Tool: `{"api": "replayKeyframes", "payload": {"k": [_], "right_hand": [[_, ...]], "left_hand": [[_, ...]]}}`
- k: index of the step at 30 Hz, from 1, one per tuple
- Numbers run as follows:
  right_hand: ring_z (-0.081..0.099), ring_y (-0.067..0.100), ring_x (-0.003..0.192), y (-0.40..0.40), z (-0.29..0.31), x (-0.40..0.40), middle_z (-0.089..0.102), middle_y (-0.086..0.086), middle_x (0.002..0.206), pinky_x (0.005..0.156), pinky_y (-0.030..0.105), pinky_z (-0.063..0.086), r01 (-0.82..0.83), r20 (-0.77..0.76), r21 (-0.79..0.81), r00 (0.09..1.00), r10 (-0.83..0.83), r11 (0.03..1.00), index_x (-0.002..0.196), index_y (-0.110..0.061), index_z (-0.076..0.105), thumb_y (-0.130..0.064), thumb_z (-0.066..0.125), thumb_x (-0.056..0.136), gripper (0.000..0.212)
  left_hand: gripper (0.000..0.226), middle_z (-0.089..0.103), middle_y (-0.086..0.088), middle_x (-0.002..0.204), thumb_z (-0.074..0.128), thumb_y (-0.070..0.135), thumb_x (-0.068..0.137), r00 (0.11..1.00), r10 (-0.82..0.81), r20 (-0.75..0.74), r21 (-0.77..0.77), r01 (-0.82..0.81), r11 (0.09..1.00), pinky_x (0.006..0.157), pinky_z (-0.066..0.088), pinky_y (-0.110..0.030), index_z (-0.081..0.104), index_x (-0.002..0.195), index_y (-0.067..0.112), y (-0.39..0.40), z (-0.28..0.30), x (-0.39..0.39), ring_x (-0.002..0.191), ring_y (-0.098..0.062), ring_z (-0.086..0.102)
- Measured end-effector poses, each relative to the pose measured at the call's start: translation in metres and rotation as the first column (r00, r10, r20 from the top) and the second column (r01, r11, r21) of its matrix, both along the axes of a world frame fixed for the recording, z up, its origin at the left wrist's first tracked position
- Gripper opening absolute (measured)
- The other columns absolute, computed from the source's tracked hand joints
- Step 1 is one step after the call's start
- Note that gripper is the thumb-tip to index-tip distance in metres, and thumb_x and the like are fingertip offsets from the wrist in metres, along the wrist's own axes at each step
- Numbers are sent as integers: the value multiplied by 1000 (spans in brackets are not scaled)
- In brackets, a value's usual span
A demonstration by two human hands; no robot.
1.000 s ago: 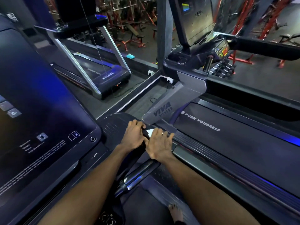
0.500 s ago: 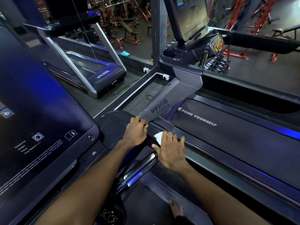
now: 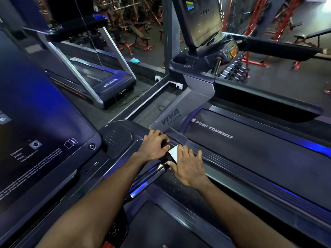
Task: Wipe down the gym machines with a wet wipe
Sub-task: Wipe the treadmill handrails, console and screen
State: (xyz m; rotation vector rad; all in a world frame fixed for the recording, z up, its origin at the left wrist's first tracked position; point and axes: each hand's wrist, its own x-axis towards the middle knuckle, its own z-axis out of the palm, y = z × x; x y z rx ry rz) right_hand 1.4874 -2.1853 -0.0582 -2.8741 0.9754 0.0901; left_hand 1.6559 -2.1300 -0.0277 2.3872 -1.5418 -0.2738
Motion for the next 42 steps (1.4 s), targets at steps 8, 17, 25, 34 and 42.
{"api": "replayKeyframes", "payload": {"k": [8,17,25,34,42], "right_hand": [[28,40,143,8,19,27,29,23,157,116,59,16,258,17,185,964,-265,948,154,3,17,-65,18,99,87],[44,36,125,26,-8,-11,51,15,136,108,57,30,346,75,-7,936,-345,938,143,-3,40,-62,25,99,76],[38,32,130,29,-3,4,44,11,141,112,58,22,310,78,15,947,-311,950,148,-5,32,-63,23,99,77],[38,35,133,28,5,0,46,14,143,113,64,14,441,33,59,896,-443,896,146,-6,36,-64,17,99,76],[20,35,148,34,-8,-52,29,15,159,119,62,6,520,92,32,849,-521,853,156,-7,18,-65,14,99,81]], "left_hand": [[25,55,1,124,62,33,93,996,14,-85,6,-14,1000,99,40,-45,66,117,25,3,-3,-1,123,-24,40],[25,60,8,118,49,10,93,1000,-16,-27,-79,13,997,83,31,-38,66,104,25,-4,-12,10,115,-20,43],[22,64,-1,115,47,13,92,985,-122,123,-26,126,992,95,32,-41,63,104,21,-27,-16,-6,114,-26,50],[32,70,-7,109,49,0,82,980,-199,2,-70,198,978,94,38,-35,69,99,18,-36,-24,-7,107,-32,58],[29,73,-7,104,48,-1,85,966,-201,-162,-100,186,977,94,47,-35,70,91,16,-40,-28,-10,103,-31,65]]}}
